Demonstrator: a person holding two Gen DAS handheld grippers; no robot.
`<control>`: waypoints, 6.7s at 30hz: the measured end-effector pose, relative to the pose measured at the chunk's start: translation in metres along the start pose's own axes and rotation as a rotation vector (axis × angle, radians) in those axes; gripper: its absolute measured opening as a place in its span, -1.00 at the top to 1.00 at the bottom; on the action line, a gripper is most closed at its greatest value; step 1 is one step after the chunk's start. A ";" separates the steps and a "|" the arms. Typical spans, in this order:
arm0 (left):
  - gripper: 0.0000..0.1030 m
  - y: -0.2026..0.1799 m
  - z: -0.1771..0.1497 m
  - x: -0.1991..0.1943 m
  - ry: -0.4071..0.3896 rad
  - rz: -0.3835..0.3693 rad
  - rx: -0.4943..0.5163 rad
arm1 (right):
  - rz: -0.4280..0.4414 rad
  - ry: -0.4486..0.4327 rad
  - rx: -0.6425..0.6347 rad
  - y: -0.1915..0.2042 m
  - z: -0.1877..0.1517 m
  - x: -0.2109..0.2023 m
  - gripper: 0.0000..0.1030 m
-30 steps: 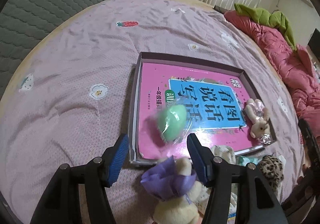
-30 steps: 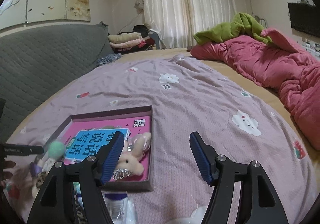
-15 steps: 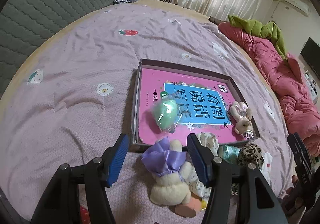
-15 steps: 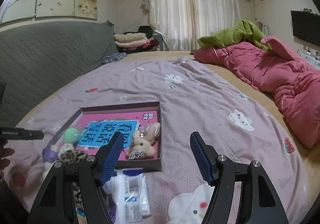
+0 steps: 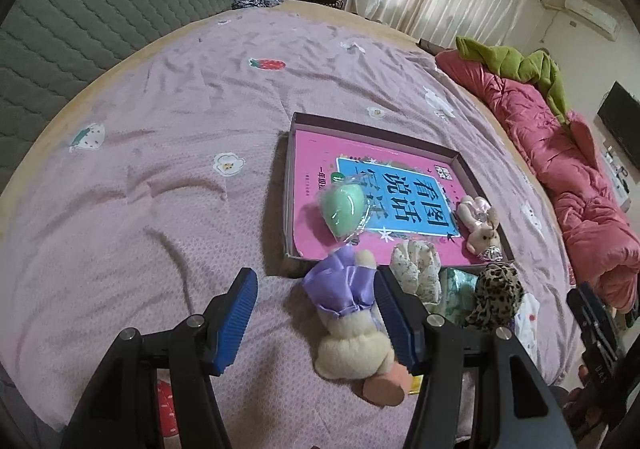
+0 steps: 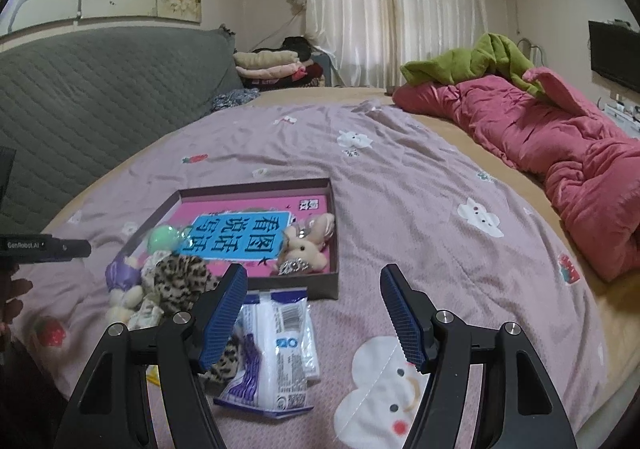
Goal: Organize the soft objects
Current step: 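Move the left tool to the cream plush while the right tool approaches the snack bag, then grasp the cream plush with the left tool while the right tool grasps the snack bag, then lift the cream plush with the left tool while the right tool carries the snack bag toward the box, then lower the snack bag into the box with the right tool while the left tool holds the plush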
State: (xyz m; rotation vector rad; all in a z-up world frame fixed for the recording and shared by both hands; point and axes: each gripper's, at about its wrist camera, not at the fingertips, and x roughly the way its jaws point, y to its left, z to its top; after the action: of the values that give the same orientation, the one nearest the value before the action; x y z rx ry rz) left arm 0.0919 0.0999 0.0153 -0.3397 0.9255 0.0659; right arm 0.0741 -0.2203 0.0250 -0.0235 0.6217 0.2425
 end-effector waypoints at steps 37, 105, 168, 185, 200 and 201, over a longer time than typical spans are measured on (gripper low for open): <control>-0.17 -0.011 -0.035 0.039 0.139 -0.069 0.018 | 0.061 0.225 0.009 0.009 -0.037 0.043 -0.37; 0.18 0.010 -0.012 0.032 0.062 -0.236 -0.127 | 0.052 0.100 -0.047 0.014 -0.020 0.036 0.22; 0.18 -0.083 0.068 0.063 -0.054 -0.084 0.086 | 0.117 -0.160 -0.045 0.031 0.086 0.090 0.22; 0.18 -0.095 0.069 0.105 0.062 -0.123 0.130 | 0.135 -0.063 -0.064 0.033 0.077 0.132 0.22; 0.18 -0.089 0.055 0.133 0.188 -0.104 0.127 | 0.158 0.047 -0.090 0.040 0.060 0.164 0.22; 0.18 -0.088 0.054 0.134 0.194 -0.102 0.128 | 0.162 0.060 -0.097 0.041 0.058 0.166 0.22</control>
State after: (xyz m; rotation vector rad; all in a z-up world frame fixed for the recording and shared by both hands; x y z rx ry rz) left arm 0.2324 0.0217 -0.0386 -0.2769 1.0973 -0.1213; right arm 0.2288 -0.1389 -0.0217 -0.0738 0.6719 0.4303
